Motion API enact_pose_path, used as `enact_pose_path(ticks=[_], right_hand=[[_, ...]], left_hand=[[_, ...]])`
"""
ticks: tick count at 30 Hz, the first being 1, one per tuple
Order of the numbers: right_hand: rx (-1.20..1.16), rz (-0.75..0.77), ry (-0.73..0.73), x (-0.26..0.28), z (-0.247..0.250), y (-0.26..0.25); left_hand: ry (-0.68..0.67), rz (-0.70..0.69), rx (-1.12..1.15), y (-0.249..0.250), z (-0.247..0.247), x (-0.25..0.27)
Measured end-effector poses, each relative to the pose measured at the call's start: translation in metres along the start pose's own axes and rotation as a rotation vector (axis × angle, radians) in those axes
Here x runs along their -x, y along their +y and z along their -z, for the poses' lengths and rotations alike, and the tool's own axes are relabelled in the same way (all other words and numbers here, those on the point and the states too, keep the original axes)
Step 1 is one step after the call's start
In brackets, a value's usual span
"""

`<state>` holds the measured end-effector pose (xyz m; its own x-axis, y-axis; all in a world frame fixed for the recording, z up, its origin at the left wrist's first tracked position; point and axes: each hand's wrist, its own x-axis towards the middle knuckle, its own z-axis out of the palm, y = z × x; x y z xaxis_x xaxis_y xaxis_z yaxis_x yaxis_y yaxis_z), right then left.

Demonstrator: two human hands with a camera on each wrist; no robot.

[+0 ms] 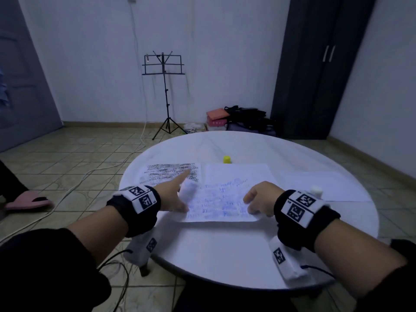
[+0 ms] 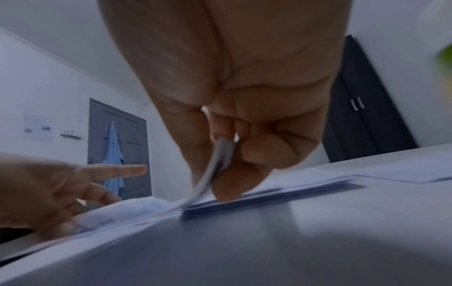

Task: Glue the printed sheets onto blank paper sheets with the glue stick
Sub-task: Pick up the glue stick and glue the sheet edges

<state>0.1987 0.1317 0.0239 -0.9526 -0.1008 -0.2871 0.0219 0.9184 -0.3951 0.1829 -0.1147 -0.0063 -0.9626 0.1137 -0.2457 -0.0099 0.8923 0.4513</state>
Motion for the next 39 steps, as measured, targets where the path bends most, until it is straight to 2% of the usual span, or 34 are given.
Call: enact_pose_path(ticks=[3,6,11,14,17,20,24,26,30,35,39], right_hand=[[0.091,-0.052,-0.067,0.020,-0.005,0.029],[0.101,-0.111,-0.082,0.038,-0.004,0.052],[0.169,-0.239,-0.072,0.044,0.004,0.088],[0.014,-0.349,0.027,0.041,0.015,0.108],[-0.196,-0.381,0.096,0.035,0.022,0.121],[-0.298,-0.321,0.075,0.026,0.025,0.125],[-0.043,-0.189,0.114,0.016,0.028,0.108],[-0.015,-0.120,0.123,0.013,0.027,0.090],[-0.094,-0.009,0.136,0.003,0.018,0.049],[-0.222,0.218,0.244,-0.011,0.004,-0.002],[-0.170,0.236,0.220,-0.027,-0.015,-0.030]], left_hand=[[-0.091,-0.058,-0.122,0.027,-0.024,0.013],[-0.139,-0.057,-0.209,0.050,-0.041,0.020],[-0.137,-0.070,-0.298,0.071,-0.056,0.022],[-0.124,-0.052,-0.299,0.079,-0.062,0.021],[-0.099,-0.034,-0.295,0.083,-0.064,0.020],[-0.059,-0.012,-0.338,0.082,-0.062,0.021],[-0.059,-0.007,-0.390,0.078,-0.059,0.022],[-0.067,-0.021,-0.382,0.076,-0.060,0.022],[-0.058,-0.034,-0.400,0.072,-0.064,0.019],[-0.054,-0.067,-0.476,0.066,-0.066,0.016],[-0.073,-0.093,-0.476,0.063,-0.066,0.017]])
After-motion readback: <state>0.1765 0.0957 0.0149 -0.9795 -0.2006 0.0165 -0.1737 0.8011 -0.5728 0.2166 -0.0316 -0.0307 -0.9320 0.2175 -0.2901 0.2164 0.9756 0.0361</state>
